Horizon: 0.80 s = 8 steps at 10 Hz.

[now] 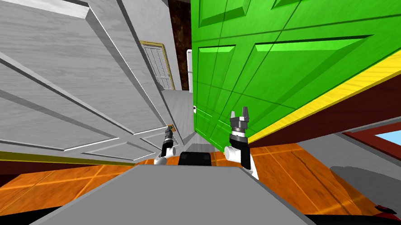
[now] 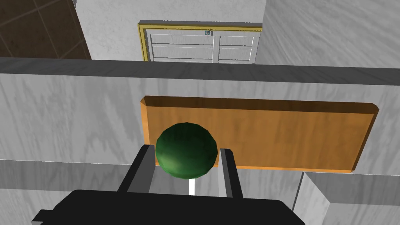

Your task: Push the door open

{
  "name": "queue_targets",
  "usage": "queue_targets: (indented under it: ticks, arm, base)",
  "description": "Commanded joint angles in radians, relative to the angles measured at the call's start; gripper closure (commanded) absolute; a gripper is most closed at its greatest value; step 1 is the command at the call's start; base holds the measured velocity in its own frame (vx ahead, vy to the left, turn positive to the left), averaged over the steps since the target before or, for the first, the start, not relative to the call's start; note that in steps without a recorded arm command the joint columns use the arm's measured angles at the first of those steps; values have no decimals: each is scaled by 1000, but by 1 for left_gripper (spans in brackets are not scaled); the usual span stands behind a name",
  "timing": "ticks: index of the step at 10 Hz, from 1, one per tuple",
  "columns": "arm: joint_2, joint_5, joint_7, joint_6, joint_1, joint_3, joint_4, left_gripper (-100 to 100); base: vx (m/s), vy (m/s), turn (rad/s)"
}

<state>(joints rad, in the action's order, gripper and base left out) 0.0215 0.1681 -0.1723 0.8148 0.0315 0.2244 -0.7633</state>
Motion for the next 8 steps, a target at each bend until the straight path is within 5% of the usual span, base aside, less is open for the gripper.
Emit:
queue_targets:
  ticks: [1, 3, 5, 8]
  arm:
    - [1, 0, 0, 0, -1, -1, 0, 100]
    - [1, 0, 0, 0, -1, -1, 0, 100]
    - [-16, 44, -35, 24, 17, 56, 16, 100]
    - [-24, 68, -55, 38, 27, 86, 25, 100]
  base:
    - [-8, -4, 1]
    - [0, 0, 0]
    - [55, 68, -285]
    - [75, 77, -100]
